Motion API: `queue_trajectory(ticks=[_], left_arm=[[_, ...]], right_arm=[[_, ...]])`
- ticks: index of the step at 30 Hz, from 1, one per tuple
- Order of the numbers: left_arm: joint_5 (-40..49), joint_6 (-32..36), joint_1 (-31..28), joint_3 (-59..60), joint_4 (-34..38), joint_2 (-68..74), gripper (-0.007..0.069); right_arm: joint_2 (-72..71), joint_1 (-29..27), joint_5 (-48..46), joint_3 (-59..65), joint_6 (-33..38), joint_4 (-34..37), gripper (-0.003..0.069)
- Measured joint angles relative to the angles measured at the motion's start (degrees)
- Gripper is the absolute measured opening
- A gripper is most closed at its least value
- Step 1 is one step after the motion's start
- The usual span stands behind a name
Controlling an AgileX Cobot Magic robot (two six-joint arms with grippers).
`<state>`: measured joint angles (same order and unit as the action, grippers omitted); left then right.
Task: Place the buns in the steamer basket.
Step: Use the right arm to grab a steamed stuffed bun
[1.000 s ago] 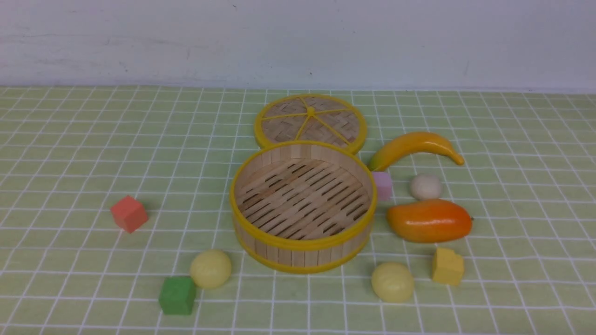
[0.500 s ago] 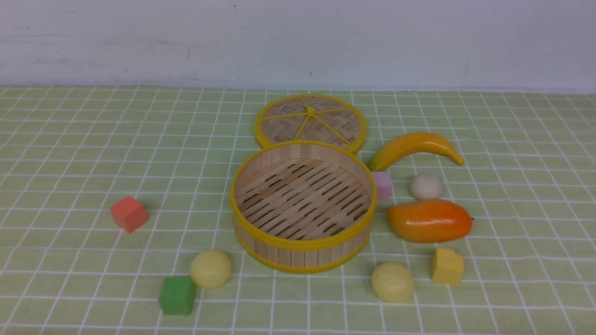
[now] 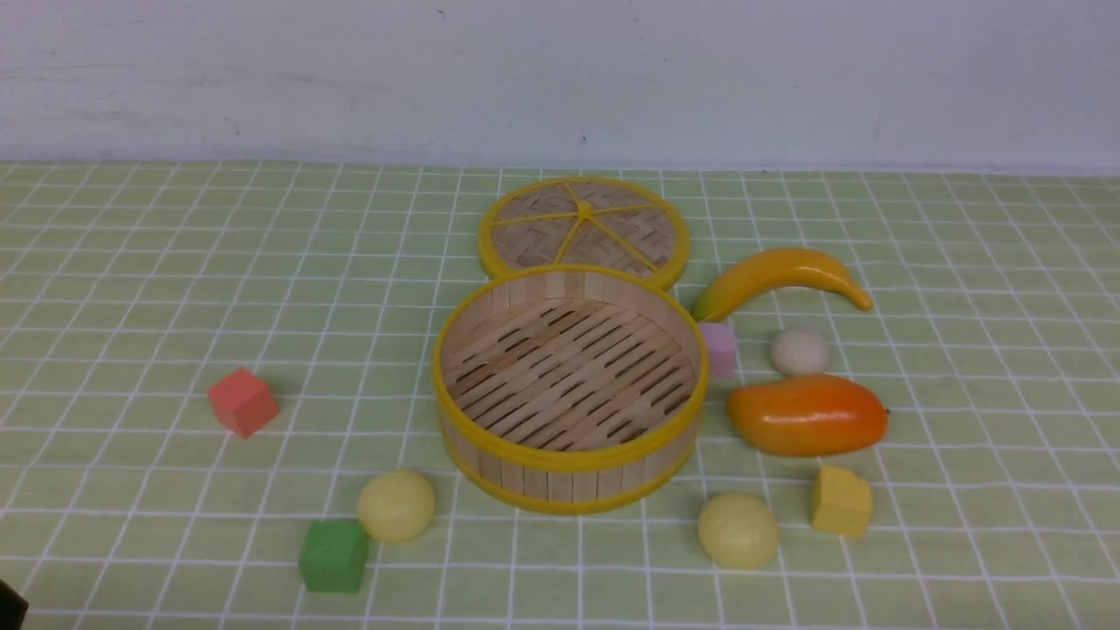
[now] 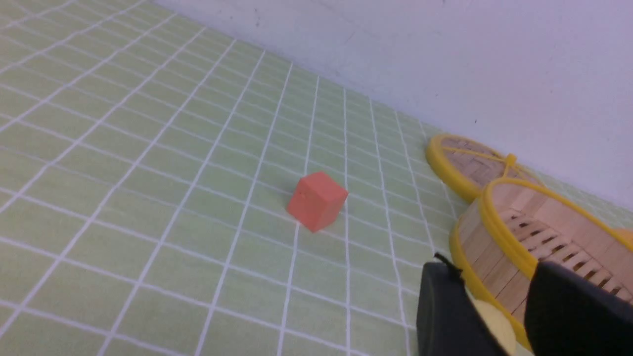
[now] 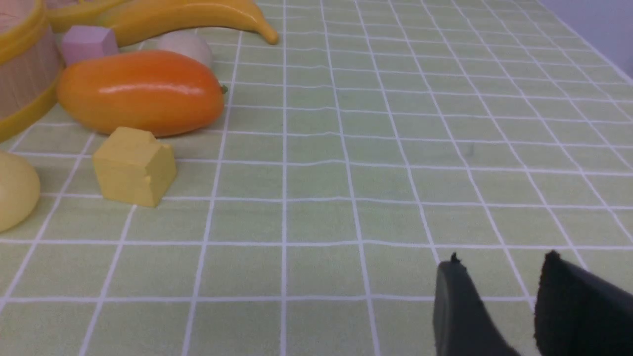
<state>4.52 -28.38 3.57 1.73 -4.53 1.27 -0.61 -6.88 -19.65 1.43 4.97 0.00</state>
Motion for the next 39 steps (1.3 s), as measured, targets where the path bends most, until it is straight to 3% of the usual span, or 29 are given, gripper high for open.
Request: queue_trajectory(ticks=[8, 14, 20, 31, 39], left_arm=[[-1.1, 0.0, 0.0, 0.0, 0.0, 0.0, 0.0238], [-11.8, -2.5, 0.0, 0.0, 2.3, 0.0, 0.0238], [-20.7, -8.8, 0.0, -0.2, 4.5, 0.0, 0.0238], [-2.7, -11.7, 0.0, -24.6, 3.7, 6.6, 0.0238], [20.8, -8.0, 0.0, -45.6, 3.4, 24.4, 0.0238]], right_arm=[[0.0, 0.0, 5.9, 0.2, -5.0, 7.7, 0.0241], [0.0, 0.0, 21.0, 0.2, -15.5, 14.5, 0.0241], [0.0, 0.0, 30.3, -0.1, -14.7, 14.6, 0.0241], [8.5, 0.0, 24.2, -25.3, -14.5, 15.7, 0.0241], [23.7, 0.0, 2.1, -40.4, -14.2, 13.9, 0.0241]])
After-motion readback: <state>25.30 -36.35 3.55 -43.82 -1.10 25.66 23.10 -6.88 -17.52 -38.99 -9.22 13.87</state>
